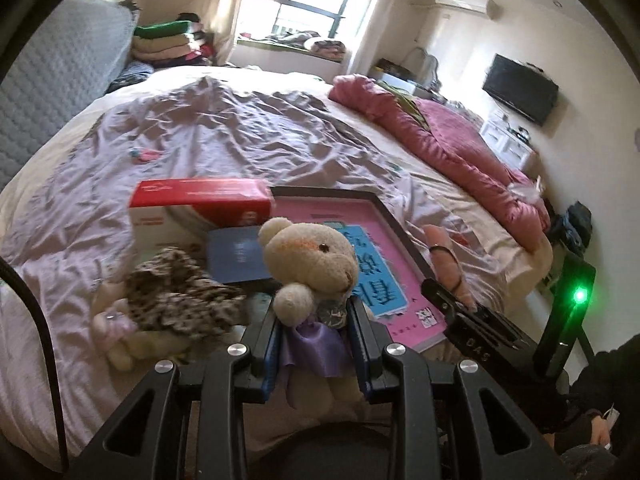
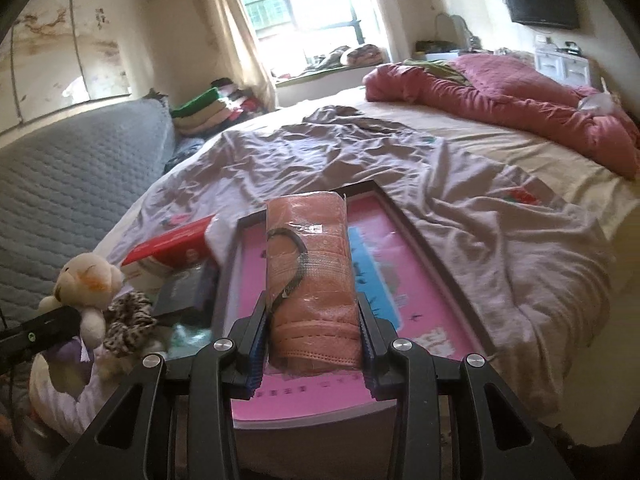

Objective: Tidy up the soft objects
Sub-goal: 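Carry the bear with left tool while right carries the towel roll toward the pink book tray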

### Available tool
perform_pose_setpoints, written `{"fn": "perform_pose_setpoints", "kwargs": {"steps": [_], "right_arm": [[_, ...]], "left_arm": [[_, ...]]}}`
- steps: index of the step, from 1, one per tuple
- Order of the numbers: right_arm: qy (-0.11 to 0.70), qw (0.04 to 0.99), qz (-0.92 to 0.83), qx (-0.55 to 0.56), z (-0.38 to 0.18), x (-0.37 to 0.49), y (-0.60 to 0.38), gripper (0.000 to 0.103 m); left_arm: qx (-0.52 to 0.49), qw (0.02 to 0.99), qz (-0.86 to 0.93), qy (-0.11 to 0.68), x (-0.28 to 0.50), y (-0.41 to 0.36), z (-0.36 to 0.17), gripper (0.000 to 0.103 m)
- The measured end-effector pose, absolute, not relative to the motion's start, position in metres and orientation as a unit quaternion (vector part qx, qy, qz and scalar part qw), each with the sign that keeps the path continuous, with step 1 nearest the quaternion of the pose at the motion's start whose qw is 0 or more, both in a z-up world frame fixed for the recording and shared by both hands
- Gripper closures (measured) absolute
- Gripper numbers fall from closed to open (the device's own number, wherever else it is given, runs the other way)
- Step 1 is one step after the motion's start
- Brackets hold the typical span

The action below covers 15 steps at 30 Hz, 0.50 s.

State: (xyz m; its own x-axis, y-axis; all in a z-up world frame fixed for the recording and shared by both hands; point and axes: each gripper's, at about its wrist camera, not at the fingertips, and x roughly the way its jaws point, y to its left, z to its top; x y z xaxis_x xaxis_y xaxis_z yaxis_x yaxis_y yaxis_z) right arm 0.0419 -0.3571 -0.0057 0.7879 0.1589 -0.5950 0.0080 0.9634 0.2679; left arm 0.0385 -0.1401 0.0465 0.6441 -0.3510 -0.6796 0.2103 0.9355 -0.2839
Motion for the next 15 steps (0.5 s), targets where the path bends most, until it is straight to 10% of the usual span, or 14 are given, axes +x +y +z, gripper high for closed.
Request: {"fn": "perform_pose_setpoints", "kwargs": {"steps": [15], "right_arm": [[0.336,0.928,0.011,0.16,-0.026,0.05,-0.396,0.064]], "left_arm": [[-0.038,0.879,-0.177,0.441,0.074,-0.212,0.01,0.072]]}}
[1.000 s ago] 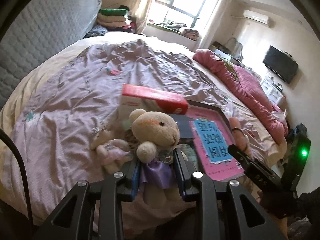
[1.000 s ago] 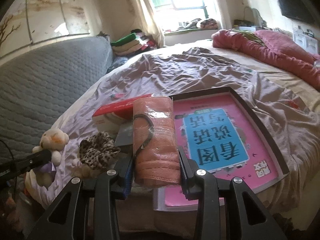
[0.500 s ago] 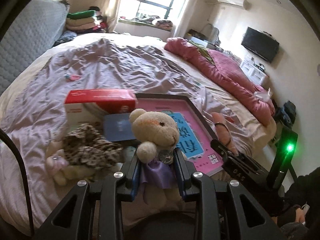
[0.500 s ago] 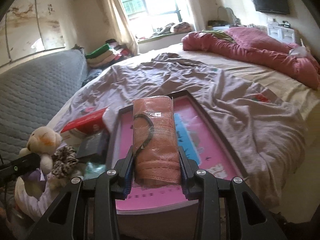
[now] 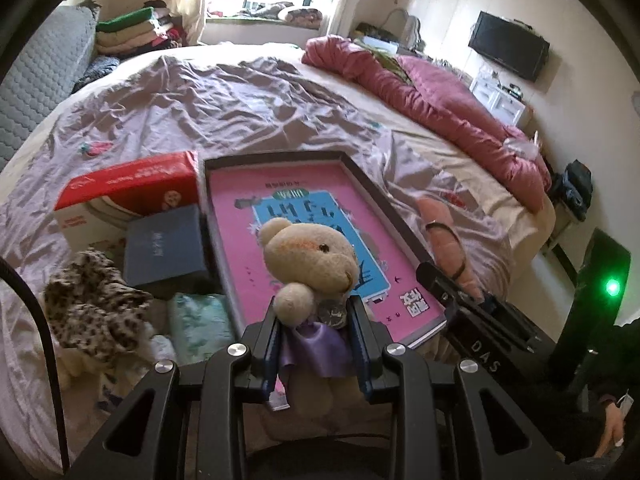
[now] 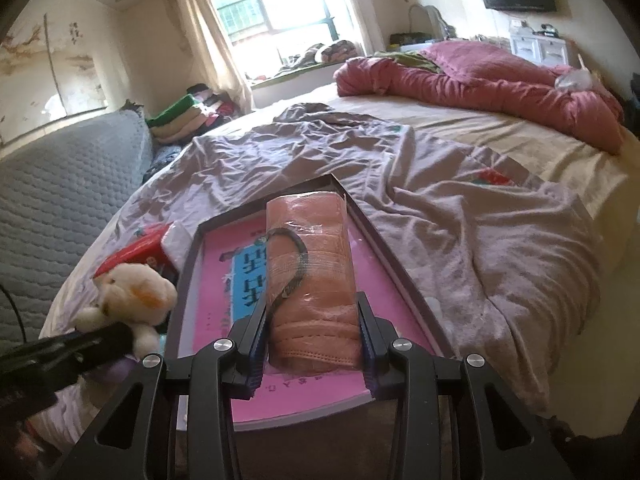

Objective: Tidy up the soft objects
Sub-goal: 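Carry the bear with left tool while right carries the towel roll toward the pink book tray, then open right tool to drop the towel roll on the tray while left releases the bear there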

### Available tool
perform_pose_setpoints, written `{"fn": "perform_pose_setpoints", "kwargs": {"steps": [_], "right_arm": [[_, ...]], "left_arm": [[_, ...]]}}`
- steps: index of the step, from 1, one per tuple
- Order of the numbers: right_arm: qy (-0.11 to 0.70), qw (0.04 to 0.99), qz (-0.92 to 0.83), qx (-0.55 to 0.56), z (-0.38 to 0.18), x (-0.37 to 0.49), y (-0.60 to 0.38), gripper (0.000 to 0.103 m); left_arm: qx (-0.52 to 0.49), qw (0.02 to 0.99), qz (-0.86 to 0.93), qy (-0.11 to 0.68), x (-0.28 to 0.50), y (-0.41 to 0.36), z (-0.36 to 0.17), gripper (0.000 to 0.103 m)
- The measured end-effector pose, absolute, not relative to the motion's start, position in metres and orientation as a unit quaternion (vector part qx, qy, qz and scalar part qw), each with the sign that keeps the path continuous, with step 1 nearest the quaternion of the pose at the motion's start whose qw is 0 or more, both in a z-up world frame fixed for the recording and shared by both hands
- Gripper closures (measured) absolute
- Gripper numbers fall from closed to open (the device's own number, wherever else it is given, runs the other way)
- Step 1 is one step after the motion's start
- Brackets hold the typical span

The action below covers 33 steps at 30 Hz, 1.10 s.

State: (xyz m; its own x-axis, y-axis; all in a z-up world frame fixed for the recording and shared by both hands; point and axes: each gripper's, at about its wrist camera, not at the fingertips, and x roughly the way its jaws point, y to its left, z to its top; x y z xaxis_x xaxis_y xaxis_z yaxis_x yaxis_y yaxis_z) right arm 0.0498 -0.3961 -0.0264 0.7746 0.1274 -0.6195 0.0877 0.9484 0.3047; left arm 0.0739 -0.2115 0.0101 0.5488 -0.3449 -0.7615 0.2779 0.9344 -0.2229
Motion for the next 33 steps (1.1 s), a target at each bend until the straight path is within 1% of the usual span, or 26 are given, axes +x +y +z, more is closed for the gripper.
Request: {"fn": "perform_pose_setpoints", "kwargs": {"steps": [13,33], "right_arm": [[0.367,0.916,0.015,0.159,-0.051,0.062,-0.405,0.064],[0.405,0.906,-0.002,0.124,-0.073,0.082,-0.401,0.062]], "left_arm": [[-0.017,0.863,-0.181,0.472,0.087,-0.233,-0.03,0.072],[-0.013,0.855,-0.181,0.487,0.094,-0.235,-0.051,0.072]]}}
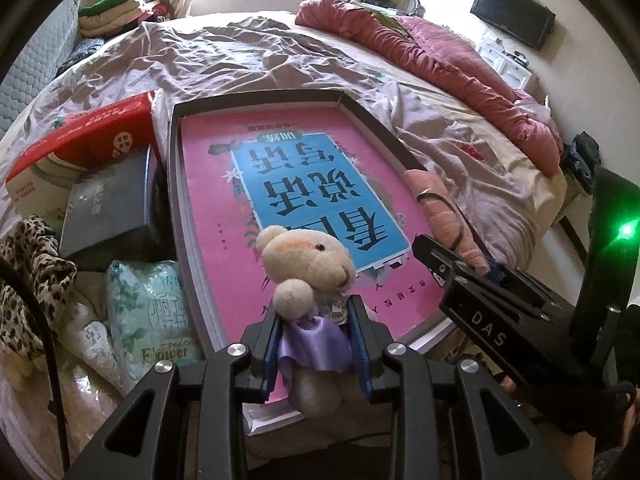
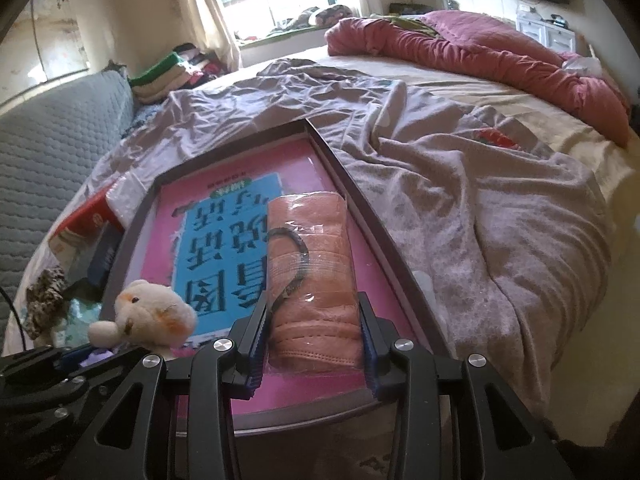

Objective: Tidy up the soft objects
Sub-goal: 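Open right tool to drop the towel roll on the tray while left releases the bear there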

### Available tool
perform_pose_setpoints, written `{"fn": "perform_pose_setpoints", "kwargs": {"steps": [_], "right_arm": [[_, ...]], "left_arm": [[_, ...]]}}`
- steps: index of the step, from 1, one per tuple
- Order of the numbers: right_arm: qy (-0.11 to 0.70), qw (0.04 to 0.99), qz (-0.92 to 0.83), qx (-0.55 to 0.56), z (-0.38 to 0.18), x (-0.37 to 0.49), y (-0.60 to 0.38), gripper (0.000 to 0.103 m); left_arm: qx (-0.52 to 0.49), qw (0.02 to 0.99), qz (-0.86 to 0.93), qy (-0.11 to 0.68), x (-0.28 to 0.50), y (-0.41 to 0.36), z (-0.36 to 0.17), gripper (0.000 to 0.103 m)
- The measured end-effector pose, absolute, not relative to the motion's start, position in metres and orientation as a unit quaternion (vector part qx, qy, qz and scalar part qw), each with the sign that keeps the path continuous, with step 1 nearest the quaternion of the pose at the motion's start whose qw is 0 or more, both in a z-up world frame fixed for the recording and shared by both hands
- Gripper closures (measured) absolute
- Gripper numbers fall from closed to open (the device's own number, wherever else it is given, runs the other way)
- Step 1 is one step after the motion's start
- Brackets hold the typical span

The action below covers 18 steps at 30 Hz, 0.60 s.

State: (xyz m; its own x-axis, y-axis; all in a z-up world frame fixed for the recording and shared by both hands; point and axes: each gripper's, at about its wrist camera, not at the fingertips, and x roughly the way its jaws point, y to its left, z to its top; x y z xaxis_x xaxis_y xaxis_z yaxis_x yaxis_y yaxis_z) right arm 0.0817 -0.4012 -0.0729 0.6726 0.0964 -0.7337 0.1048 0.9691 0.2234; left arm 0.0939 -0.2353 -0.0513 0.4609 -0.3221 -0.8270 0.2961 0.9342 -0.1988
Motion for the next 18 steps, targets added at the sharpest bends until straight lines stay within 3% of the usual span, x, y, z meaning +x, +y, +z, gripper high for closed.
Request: {"fn": "perform_pose_setpoints", "kwargs": {"steps": [18], "right_arm": [[0.409,0.903,-0.013,0.131,-0.0744,0.0913,-0.4062,0.06]], "left_arm": [[-0.029,0.85,-0.176,0.496,0.0976,-0.233,-0.0569,0.071]]}}
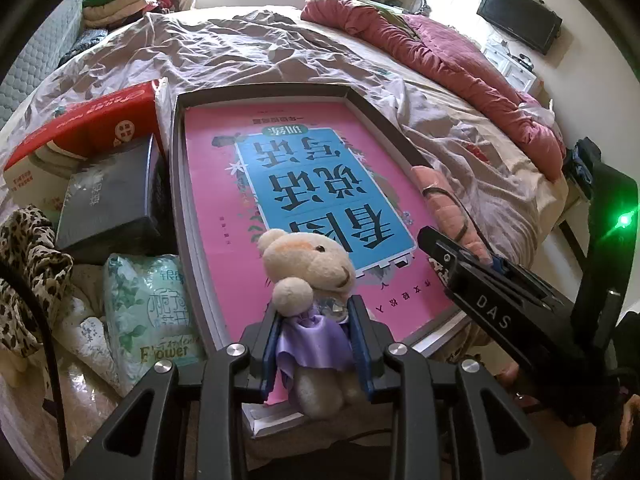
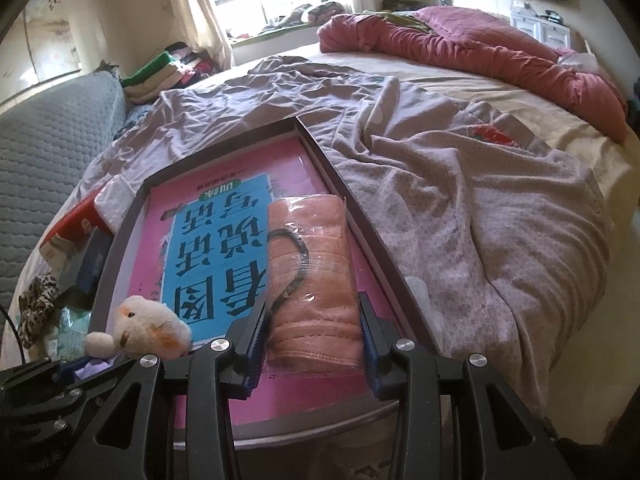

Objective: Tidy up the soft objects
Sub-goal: 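Open right tool to drop the towel roll on the tray while left releases the bear there, then move both open tools back over the remaining pile of soft items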

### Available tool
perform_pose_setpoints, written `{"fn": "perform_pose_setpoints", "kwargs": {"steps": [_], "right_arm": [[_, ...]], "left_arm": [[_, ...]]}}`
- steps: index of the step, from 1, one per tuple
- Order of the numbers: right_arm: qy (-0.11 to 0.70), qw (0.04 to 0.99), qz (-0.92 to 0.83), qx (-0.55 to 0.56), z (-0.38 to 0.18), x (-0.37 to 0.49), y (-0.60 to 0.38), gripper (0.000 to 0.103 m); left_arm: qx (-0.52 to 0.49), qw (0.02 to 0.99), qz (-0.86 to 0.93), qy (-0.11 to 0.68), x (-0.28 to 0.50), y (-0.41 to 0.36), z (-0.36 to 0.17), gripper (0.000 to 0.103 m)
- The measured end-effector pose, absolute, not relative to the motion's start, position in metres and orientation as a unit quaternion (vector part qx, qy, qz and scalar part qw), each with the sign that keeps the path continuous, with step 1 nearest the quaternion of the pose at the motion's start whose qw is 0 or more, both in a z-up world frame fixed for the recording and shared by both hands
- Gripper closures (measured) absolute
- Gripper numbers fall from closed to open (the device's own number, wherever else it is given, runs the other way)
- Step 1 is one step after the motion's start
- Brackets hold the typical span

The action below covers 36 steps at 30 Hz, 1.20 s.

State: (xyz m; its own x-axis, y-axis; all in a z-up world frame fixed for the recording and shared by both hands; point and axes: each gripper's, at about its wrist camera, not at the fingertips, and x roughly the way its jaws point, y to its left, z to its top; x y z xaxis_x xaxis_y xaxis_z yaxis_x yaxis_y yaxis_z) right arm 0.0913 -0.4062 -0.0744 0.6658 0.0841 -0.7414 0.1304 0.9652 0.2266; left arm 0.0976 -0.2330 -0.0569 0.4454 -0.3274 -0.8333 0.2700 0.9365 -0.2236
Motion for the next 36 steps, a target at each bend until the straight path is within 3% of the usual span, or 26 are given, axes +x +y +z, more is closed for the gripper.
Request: {"fn": "perform_pose_setpoints", "kwargs": {"steps": [4,18,29,31,36], "right_arm": [[0.402,0.906,-0.011,0.136,-0.072,0.09,-0.408,0.053],[0.39,0.908,-0.022,0.153,-0.06,0.074,-0.418,0.049],[0.379,0.912,-0.022,0.154,-0.041,0.059,-0.416,0.046],[0.376,0.914,-0.023,0.152,-0.036,0.056,-0.415,0.044],[0.37,0.916,-0.026,0.152,-0.022,0.049,-0.414,0.041]], "left_arm": [[-0.034,0.848,-0.175,0.498,0.098,-0.231,-0.057,0.071],[-0.051,0.844,-0.179,0.503,0.1,-0.226,-0.056,0.068],[-0.038,0.861,-0.174,0.477,0.086,-0.22,-0.029,0.045],[-0.028,0.867,-0.172,0.467,0.08,-0.22,-0.02,0.037],[-0.013,0.881,-0.166,0.444,0.065,-0.216,0.002,0.034]]}}
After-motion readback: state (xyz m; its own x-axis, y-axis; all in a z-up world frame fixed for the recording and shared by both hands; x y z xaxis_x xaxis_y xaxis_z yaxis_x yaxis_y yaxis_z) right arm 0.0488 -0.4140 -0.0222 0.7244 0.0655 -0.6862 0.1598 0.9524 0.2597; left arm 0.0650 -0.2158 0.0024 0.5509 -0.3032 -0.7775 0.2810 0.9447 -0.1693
